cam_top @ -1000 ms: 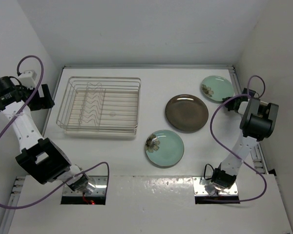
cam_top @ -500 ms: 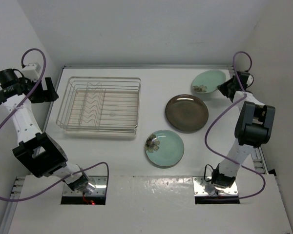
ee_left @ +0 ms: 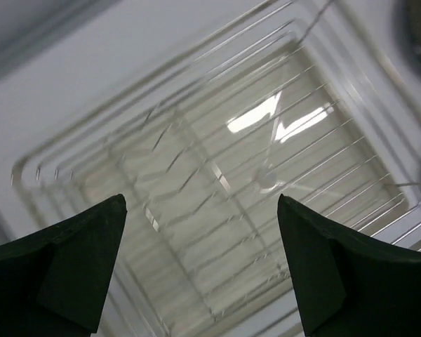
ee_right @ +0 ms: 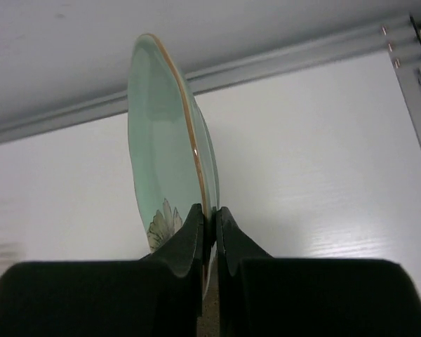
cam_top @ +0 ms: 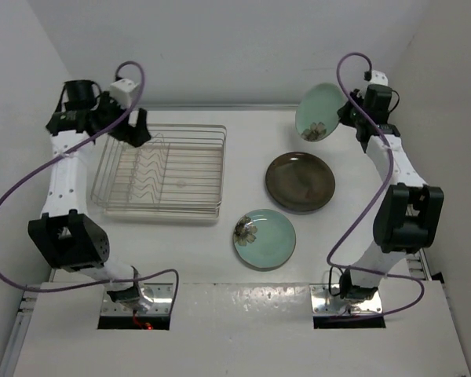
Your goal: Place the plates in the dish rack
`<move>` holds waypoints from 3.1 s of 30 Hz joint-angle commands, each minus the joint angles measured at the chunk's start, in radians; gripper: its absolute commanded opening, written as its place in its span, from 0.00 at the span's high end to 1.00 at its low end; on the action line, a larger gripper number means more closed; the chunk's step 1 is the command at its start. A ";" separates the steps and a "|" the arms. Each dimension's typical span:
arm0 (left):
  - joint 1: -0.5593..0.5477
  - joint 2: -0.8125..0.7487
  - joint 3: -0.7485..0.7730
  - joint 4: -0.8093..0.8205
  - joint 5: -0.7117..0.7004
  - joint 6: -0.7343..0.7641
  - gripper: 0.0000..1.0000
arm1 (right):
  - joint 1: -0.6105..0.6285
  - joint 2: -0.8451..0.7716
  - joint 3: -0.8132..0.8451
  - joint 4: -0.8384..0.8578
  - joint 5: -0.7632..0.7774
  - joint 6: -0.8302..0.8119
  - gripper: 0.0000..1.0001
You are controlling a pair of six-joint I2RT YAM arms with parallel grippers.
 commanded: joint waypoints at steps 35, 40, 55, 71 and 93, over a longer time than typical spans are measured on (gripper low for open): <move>-0.786 0.247 0.283 -0.042 0.040 0.314 0.14 | 0.500 -0.506 -0.217 0.028 -0.446 -0.510 1.00; -0.815 0.256 0.283 -0.051 0.088 0.325 0.55 | 0.506 -0.528 -0.243 0.080 -0.453 -0.484 1.00; -0.788 0.204 0.533 -0.191 -0.030 0.386 1.00 | 0.508 -0.566 -0.217 0.129 -0.417 -0.456 0.23; -0.156 0.077 0.552 -0.461 0.261 0.899 1.00 | 0.514 -0.645 -0.306 0.180 -0.309 -0.452 0.00; 0.099 0.284 0.489 -0.461 0.454 1.162 1.00 | 0.545 -0.480 -0.239 0.209 -0.291 -0.389 0.00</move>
